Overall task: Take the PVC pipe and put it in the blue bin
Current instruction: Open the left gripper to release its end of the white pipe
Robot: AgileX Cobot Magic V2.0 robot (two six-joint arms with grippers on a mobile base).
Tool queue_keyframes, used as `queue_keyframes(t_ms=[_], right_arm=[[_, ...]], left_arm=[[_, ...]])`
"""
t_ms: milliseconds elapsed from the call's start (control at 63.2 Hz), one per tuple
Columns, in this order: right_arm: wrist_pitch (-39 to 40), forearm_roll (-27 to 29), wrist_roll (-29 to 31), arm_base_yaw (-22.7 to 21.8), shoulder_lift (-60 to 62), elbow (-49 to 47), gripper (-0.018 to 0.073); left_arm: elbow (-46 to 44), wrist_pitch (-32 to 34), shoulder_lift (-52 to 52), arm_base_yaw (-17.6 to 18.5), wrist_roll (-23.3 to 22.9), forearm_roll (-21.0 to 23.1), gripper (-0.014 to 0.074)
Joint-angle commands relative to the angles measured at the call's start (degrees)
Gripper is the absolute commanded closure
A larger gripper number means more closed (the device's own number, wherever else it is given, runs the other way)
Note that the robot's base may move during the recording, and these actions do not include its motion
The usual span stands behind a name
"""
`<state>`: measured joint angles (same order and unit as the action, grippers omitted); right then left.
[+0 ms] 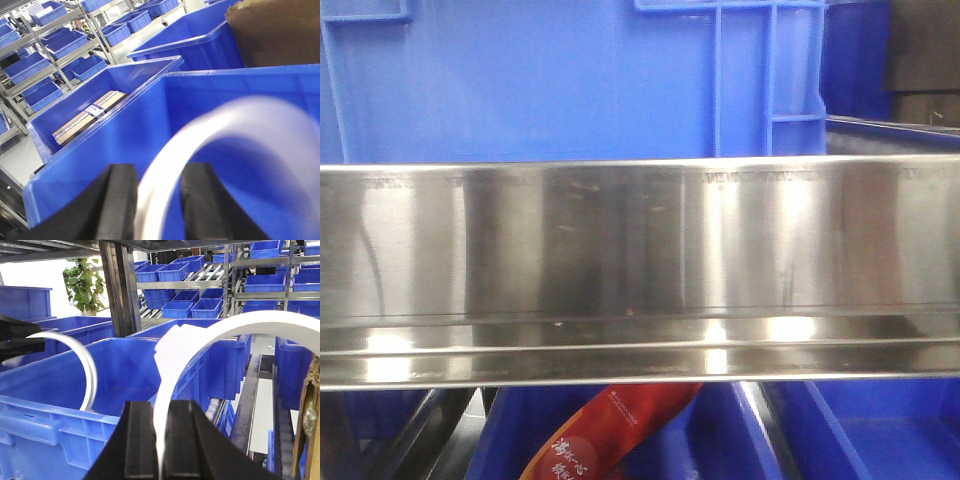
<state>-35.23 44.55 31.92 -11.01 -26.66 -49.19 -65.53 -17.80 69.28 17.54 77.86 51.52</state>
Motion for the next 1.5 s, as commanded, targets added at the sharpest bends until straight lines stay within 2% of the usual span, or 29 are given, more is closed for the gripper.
queue_keyframes(t_ms=[0, 127, 206, 285, 364, 380, 617, 744, 887, 950, 1013, 1235, 1488], right_arm=[[0.96, 0.58, 0.55, 0.2, -0.49, -0.51, 0.0727], [0.85, 0.58, 0.55, 0.2, -0.49, -0.51, 0.0727], [0.57, 0.58, 0.55, 0.2, -0.49, -0.51, 0.0727], [-0.03, 0.58, 0.55, 0.2, -0.49, -0.51, 0.0727], [-0.4, 0.58, 0.55, 0.2, -0.49, -0.51, 0.0727], [-0.4, 0.58, 0.55, 0.2, -0.49, -0.51, 0.0727], [-0.5, 0.58, 0.55, 0.2, -0.49, -0.51, 0.0727], [-0.51, 0.58, 0.55, 0.2, 0.18, -0.51, 0.0727], [-0.61, 0.58, 2.12, 0.2, 1.13, -0.72, 0.0727], [-0.74, 0.58, 2.35, 0.2, 1.55, -1.0, 0.0727], [-0.74, 0.58, 2.35, 0.2, 1.92, -1.13, 0.0727], [-1.44, 0.86, 2.46, 0.2, 1.95, -1.51, 0.0727], [-1.55, 3.54, 2.99, 0.2, 1.95, -1.51, 0.0727]], left_arm=[[-0.64, 0.6, -0.17, 0.41, -0.1, 0.81, 0.0405], [-0.64, -0.8, -0.28, 0.52, -0.1, 0.94, 0.0411], [-0.64, -2.04, -0.67, 0.52, -0.1, 1.52, 0.0453], [-0.64, -4.28, -1.51, 0.52, -0.1, 1.72, 0.055], [-0.64, -7.26, -2.84, 0.52, -0.1, 1.72, 0.0699], [-0.64, -7.78, -3.15, 0.52, -0.1, 1.72, 0.0707], [-0.36, -9.94, -8.32, 0.52, -0.53, 1.72, 0.0707], [-0.26, -10.55, -12.33, 0.52, -4.06, 1.72, 0.0707], [1.08, -12.17, -16.86, 0.52, -4.78, 1.72, 0.0707], [2.14, -13.02, -19.57, 0.52, -8.07, 1.88, 0.0707], [3.71, -13.25, -22.02, 0.52, -11.03, 1.88, 0.0707], [11.0, -12.41, -31.65, 0.52, -11.14, 1.67, 0.0707], [23.04, -10.89, -41.06, 0.52, -14.21, 1.67, 0.0707]])
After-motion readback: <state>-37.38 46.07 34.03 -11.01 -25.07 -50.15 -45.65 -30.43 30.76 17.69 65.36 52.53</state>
